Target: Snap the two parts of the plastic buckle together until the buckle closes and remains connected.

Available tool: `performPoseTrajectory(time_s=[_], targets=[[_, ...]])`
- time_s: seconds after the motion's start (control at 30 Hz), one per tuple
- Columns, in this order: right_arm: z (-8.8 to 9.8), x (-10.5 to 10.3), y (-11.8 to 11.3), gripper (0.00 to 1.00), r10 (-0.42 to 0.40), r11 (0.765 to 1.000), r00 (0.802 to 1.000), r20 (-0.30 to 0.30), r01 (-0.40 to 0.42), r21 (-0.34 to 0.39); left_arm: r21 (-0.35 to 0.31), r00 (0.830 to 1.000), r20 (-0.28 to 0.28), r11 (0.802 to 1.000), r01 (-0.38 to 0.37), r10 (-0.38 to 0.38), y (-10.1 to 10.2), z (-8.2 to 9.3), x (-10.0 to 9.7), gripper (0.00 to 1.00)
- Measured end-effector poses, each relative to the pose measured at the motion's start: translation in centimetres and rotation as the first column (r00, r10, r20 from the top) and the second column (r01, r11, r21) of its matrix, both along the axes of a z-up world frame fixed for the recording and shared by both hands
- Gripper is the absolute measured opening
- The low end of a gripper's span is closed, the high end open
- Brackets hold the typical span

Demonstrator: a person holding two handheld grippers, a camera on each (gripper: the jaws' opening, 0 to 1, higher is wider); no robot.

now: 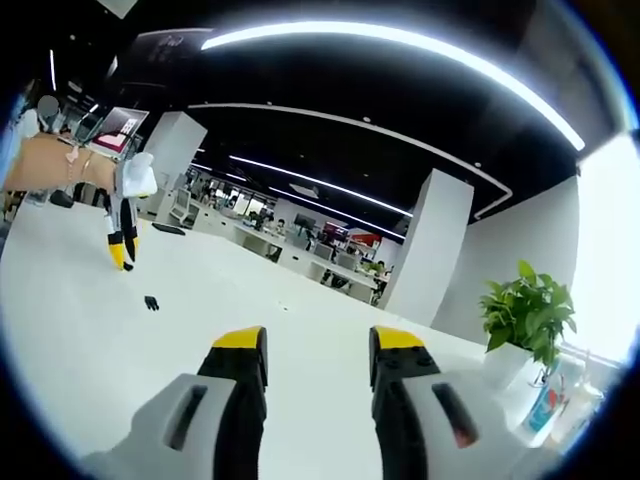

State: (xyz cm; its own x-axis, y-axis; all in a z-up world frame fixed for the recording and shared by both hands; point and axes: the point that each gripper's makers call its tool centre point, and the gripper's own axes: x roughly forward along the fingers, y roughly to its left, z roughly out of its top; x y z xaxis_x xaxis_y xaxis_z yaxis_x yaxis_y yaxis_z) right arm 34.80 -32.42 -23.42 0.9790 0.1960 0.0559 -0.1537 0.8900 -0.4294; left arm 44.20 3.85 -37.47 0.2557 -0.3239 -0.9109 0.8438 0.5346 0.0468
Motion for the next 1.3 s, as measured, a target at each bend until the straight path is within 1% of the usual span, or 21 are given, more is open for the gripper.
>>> performPoseTrajectory(time_s=[0.07, 0.2, 0.23, 0.37, 0.43, 0.6, 0.83, 0.9, 0.97, 1.13, 1.3], targets=[[0.0, 0.0, 0.0, 0.41, -0.001, 1.0, 1.0, -0.002, 0.001, -0.003, -0.002, 1.0, -0.014, 1.0, 0.002, -0.002, -0.2, -0.1, -0.2, 0.23], [-0.1, 0.1, 0.0, 0.41, -0.001, 1.0, 1.0, -0.003, 0.001, -0.005, 0.003, 1.0, -0.029, 1.0, -0.001, 0.001, -0.3, -0.2, -0.1, 0.17], [-0.1, 0.1, 0.0, 0.41, 0.0, 1.0, 1.0, -0.003, 0.0, -0.006, -0.001, 0.999, -0.045, 1.0, -0.002, 0.002, -0.4, -0.2, -0.3, 0.16], [-0.1, 0.1, 0.1, 0.41, -0.001, 1.0, 1.0, -0.003, 0.001, -0.012, -0.004, 0.997, -0.076, 1.0, 0.002, -0.003, -0.5, -0.3, -0.3, 0.1], [-0.1, 0.1, 0.2, 0.41, -0.001, 1.0, 1.0, -0.003, 0.001, -0.014, -0.003, 0.996, -0.084, 1.0, 0.003, -0.003, -0.5, -0.2, 0.0, 0.09], [-0.1, 0.0, 0.3, 0.41, 0.001, 1.0, 1.0, -0.003, -0.001, -0.017, -0.008, 0.994, -0.112, 1.0, -0.005, 0.004, -0.4, -0.3, -0.3, 0.09], [-0.2, 0.0, 0.5, 0.41, 0.006, 1.0, 1.0, -0.007, -0.006, -0.017, 0.003, 0.993, -0.118, 1.0, 0.013, -0.013, -0.2, -0.3, -0.4, 0.09], [-0.3, 0.0, 0.6, 0.4, 0.006, 1.0, 1.0, -0.008, -0.006, -0.018, 0.011, 0.992, -0.122, 1.0, 0.024, -0.022, -0.2, -0.4, -0.8, 0.09], [-0.3, 0.0, 0.7, 0.4, 0.006, 1.0, 1.0, -0.01, -0.006, -0.02, 0.024, 0.992, -0.12, 0.999, 0.043, -0.04, -0.2, -0.3, -0.8, 0.09], [-0.4, 0.0, 0.7, 0.4, 0.004, 1.0, 1.0, -0.01, -0.004, -0.022, 0.035, 0.991, -0.123, 0.997, 0.062, -0.057, -0.2, -0.2, -1.0, 0.09], [-0.5, 0.1, 0.6, 0.4, 0.002, 1.0, 1.0, -0.013, -0.002, -0.024, 0.054, 0.988, -0.128, 0.994, 0.099, -0.091, -0.5, -0.3, -2.1, 0.09]])
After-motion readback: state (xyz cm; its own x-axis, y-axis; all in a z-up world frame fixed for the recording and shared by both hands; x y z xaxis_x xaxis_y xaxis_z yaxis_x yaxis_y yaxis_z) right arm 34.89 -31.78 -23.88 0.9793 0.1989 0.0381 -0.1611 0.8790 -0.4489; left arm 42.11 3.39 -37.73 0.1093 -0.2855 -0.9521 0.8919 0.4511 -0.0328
